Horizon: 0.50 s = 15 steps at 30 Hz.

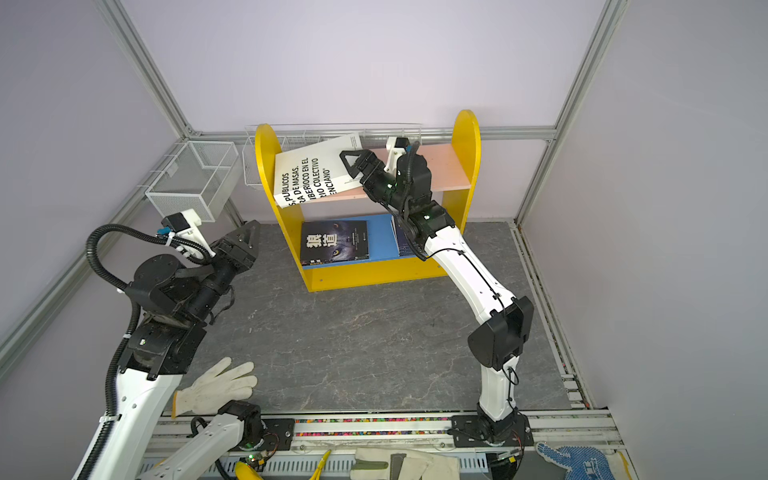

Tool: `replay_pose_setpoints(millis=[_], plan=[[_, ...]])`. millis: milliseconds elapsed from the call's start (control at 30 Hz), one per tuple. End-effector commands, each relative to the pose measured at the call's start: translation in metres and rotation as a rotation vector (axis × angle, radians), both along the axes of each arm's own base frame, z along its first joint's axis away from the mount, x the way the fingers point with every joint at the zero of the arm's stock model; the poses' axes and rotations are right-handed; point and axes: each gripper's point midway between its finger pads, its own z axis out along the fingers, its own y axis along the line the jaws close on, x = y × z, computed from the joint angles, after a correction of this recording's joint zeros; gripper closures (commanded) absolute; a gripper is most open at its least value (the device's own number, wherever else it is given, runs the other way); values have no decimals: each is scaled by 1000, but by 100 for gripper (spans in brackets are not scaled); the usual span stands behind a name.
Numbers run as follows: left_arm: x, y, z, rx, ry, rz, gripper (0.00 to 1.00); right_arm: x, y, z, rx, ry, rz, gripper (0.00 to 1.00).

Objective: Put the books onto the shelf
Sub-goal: 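Carry the booklet onto the pink upper shelf with the right gripper while the left releases, then push the booklet flat onto the pink shelf with both grippers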

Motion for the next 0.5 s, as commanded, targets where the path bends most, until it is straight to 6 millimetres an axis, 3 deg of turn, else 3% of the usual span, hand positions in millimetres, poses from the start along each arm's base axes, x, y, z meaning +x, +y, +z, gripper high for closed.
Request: replay_pose_setpoints(millis=[0, 133, 267, 367, 467], plan=[[1, 5, -1, 33, -9, 28, 59, 6, -12, -19, -150, 10, -71, 2], [6, 0, -3, 52, -1, 10, 56, 6, -24, -39, -280, 25, -142, 5], [14, -19, -4, 106, -9, -83, 44, 5, -34, -46, -371, 11, -186, 6], [20, -41, -4, 174, -30, -201, 32, 3, -30, -48, -402, -10, -173, 6], [33, -45, -4, 225, -27, -200, 27, 0, -23, -50, -452, -43, -150, 7]])
